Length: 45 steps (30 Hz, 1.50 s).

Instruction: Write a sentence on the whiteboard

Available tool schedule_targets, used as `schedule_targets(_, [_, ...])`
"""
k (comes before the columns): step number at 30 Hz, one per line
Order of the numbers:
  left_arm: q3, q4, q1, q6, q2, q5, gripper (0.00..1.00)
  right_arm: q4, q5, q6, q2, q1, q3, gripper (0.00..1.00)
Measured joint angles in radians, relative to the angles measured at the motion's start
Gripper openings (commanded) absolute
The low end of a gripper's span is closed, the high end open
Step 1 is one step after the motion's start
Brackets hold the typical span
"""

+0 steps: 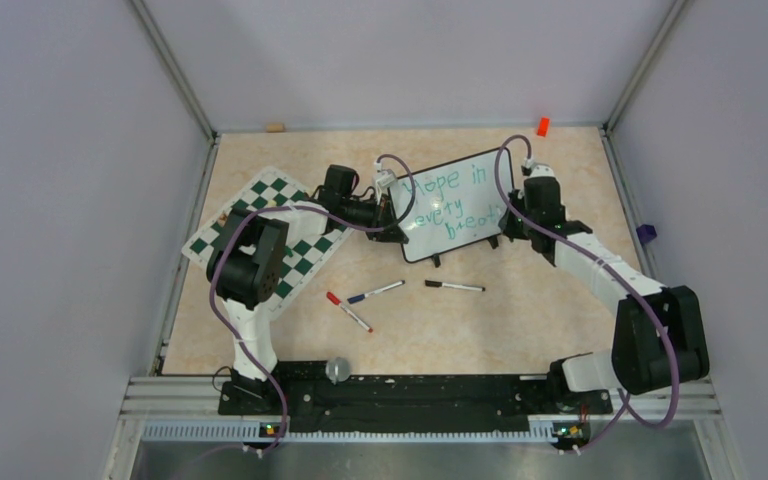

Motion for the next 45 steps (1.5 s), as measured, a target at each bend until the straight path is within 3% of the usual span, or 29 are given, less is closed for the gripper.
schedule_targets(11, [0.0,-0.001,0.0,0.0,0.0,0.0,0.0,0.0,0.0,0.001,-0.012,0.0,-0.089,0.0])
schedule_targets(45, [0.0,-0.002,0.0,0.0,0.0,0.0,0.0,-0.009,0.012,0.001,0.01,-0.016,-0.023,0.0])
